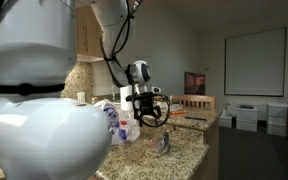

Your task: Put the plastic bottles in the plastic bag

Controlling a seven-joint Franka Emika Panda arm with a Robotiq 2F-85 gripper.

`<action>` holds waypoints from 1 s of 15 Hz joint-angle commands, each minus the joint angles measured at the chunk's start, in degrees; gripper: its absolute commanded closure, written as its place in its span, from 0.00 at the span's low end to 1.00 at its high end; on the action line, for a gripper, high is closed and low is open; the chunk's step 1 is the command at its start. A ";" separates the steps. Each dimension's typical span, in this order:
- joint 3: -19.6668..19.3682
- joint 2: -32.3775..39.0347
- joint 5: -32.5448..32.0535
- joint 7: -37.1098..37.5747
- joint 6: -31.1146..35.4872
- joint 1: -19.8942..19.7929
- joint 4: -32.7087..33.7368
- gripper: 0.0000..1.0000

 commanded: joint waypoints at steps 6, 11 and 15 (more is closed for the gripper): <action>-1.28 0.04 3.94 8.27 3.25 -1.75 0.11 0.00; -2.73 4.52 4.29 9.84 14.15 -2.95 1.97 0.00; -4.51 10.82 7.65 6.97 29.02 -4.00 4.93 0.00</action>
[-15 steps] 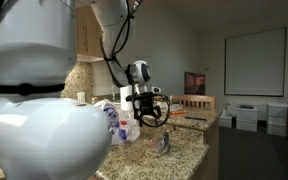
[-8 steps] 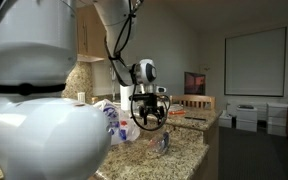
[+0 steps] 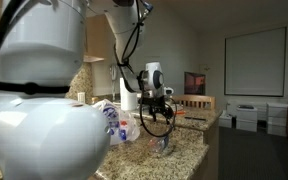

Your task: Put the plastic bottles in the plastic bag

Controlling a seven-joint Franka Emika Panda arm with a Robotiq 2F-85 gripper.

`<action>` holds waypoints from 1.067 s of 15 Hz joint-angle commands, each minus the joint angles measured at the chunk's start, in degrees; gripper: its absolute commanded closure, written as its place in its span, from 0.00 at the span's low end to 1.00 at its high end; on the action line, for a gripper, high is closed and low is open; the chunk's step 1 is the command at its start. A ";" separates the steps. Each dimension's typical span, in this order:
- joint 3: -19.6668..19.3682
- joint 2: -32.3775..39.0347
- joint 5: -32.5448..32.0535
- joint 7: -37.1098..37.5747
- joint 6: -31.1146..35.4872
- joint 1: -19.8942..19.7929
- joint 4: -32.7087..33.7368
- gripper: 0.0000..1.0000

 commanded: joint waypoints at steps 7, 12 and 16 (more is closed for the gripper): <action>5.38 7.82 20.48 -20.31 7.95 -4.80 4.07 0.00; -2.96 7.52 8.88 -11.01 14.01 -0.98 1.93 0.00; -4.34 9.85 7.62 -9.41 17.14 -0.33 1.79 0.00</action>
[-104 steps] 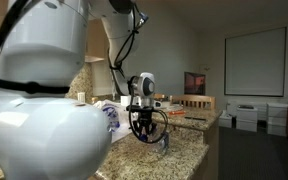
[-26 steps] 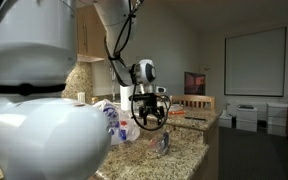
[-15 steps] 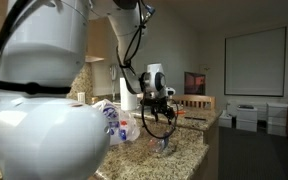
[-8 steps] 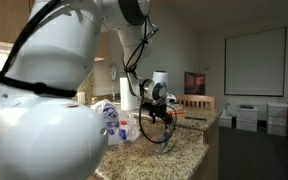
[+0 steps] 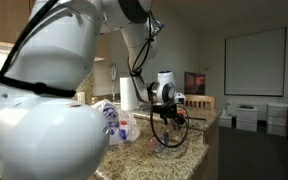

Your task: Put the plastic bottles in the plastic bag

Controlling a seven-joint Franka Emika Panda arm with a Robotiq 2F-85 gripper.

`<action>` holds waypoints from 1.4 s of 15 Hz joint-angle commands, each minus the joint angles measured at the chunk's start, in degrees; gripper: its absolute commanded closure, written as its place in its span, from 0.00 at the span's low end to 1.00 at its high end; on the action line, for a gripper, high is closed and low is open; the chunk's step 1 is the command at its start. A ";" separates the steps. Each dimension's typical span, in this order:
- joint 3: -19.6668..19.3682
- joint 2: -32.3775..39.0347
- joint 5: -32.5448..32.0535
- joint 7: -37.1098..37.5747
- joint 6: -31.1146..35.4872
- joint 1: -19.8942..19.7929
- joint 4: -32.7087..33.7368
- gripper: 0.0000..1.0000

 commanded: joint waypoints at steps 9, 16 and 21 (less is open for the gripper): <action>0.37 3.29 -0.12 2.05 2.02 2.75 -0.90 0.00; -0.99 4.58 -1.33 2.68 1.06 4.96 -0.81 0.42; -4.33 3.17 -3.41 4.84 0.98 6.79 -1.52 0.74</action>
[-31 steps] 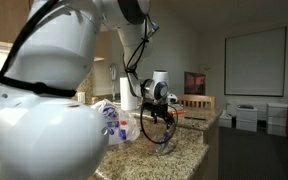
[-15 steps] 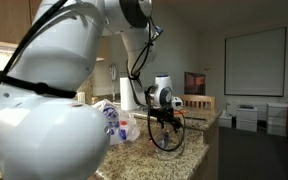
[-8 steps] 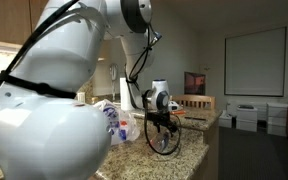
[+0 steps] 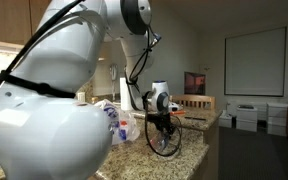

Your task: Put the plastic bottles in the plastic bag

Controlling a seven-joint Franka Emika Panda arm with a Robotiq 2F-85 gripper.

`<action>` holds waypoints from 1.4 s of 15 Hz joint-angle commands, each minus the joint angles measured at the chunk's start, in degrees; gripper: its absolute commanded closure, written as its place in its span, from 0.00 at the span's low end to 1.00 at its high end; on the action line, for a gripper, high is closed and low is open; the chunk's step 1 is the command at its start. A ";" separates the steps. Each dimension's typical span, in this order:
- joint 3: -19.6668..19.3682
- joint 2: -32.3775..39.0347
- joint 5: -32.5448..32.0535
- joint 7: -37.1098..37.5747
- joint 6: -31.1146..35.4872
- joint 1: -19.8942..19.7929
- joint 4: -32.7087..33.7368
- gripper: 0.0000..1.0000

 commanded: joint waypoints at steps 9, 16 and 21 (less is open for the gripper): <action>0.17 -15.74 2.13 3.77 1.33 -1.46 -10.58 0.91; 2.78 -31.95 11.73 6.42 17.91 3.42 -21.34 0.91; 6.47 -30.58 16.47 8.70 32.90 11.27 -22.07 0.91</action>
